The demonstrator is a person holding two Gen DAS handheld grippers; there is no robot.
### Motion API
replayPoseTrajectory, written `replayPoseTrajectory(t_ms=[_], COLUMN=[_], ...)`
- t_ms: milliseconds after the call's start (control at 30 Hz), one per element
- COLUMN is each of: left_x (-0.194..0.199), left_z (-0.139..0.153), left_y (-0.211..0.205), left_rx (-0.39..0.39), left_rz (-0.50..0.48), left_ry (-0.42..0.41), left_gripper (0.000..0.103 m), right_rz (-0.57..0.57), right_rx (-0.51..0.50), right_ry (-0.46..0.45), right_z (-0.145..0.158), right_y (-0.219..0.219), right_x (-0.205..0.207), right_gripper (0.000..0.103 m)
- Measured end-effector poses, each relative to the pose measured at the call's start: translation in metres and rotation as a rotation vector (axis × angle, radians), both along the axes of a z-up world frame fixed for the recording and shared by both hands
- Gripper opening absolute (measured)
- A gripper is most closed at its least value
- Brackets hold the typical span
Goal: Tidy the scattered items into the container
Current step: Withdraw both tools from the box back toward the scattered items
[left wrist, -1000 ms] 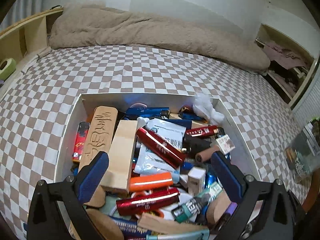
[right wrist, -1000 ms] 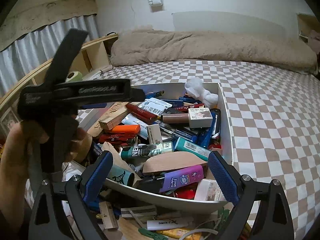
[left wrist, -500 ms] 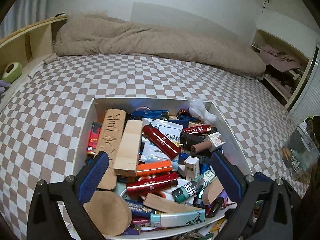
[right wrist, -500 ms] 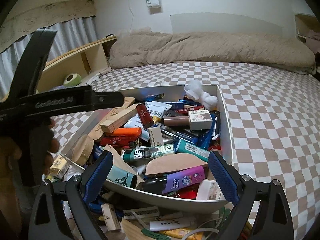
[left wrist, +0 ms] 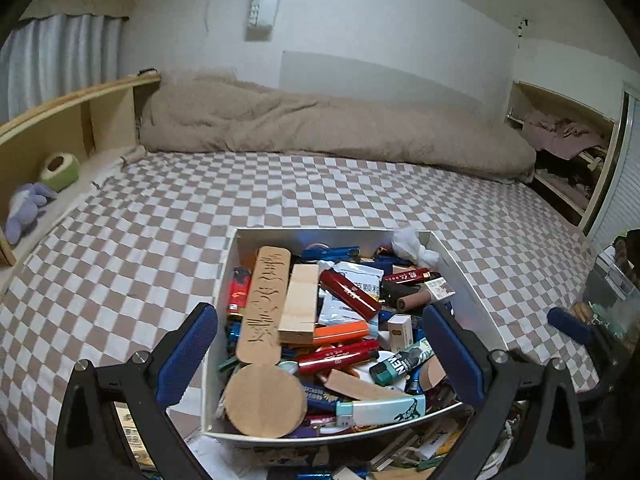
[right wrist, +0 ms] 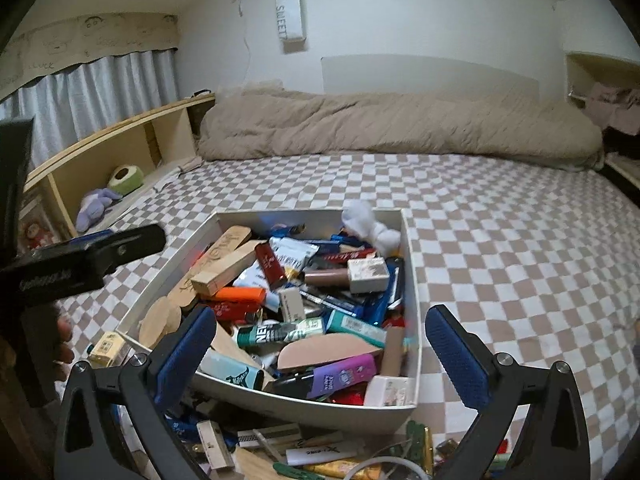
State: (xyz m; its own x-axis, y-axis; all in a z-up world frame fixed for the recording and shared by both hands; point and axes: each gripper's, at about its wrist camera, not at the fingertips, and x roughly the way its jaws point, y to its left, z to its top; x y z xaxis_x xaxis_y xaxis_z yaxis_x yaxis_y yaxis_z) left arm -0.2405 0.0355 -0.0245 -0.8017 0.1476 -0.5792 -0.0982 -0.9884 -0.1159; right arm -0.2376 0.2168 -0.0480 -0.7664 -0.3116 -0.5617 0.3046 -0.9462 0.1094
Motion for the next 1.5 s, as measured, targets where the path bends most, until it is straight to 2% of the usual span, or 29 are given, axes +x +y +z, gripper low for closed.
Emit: replayPoseTrajectory(t_ms=[300,567,700,1500], left_x=[0.030,0.054,0.064,0.108], left_z=[0.006,0.005,0.005,-0.003], left_y=[-0.015,-0.015,-0.014,-0.020], left_rx=[-0.020,-0.045,-0.034,-0.130], left_rz=[0.062,0.045,0.031,0.048], left_ry=[0.052,0.062,0.070,0.109], left_gripper=[0.103,0.103,0.103,0.103], right_rz=[-0.027,-0.013,-0.019,-0.060], right_rx=[0.047,0.074,0.088,0.085], right_ry=[0.052,0.087,0.091,0.090], right_z=[0.016,0.026,0.026,0.016], right_y=[-0.005,-0.012,-0.012,0.002], right_x=[0.013,0.032,0.042,0.077], right_gripper=[0.103,0.103,0.103,0.103])
